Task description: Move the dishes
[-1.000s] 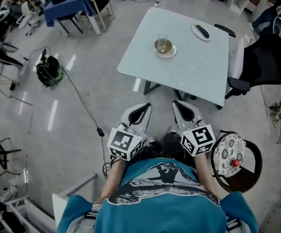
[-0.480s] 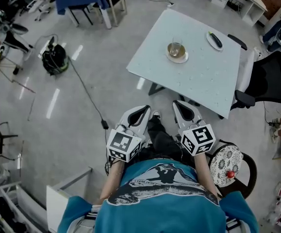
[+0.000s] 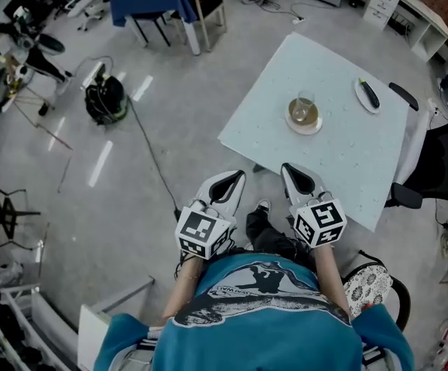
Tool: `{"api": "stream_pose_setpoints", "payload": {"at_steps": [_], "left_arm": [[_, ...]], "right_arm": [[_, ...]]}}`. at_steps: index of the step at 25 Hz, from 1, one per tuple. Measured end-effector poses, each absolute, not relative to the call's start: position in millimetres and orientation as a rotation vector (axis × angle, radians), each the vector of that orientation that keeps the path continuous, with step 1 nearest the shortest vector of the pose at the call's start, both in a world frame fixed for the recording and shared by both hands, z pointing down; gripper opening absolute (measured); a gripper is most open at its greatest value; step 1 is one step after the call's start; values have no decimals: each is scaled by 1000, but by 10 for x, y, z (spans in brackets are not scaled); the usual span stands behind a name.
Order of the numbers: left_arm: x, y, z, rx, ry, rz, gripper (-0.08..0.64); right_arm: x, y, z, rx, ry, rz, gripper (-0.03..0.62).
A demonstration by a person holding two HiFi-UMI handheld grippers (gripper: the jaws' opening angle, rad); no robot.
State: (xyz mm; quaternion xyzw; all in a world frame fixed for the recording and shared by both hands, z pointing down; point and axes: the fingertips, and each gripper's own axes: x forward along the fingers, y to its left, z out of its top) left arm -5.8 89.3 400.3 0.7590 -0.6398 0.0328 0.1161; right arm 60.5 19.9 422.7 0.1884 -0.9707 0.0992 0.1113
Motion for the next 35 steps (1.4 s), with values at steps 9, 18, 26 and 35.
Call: {"api": "stream_pose_setpoints", "payload": {"at_steps": [9,18,26,35], "left_arm": [[-321,-48,3960,2248,-1826,128,12],[-541,-458,4098,2197,-1818,151,12],[-566,-557,4140,2154,-1832,161,12],[-520,-689,4200,2198,-1752,220,12]], "right_arm": [[413,-779,4292,634,-2836,343,2],[284,-1284,4464,648,-2794,375,2],[258,-1437,4557,630,-2781,386,3],[364,-1489,4808,705,-2720,431,28]]}}
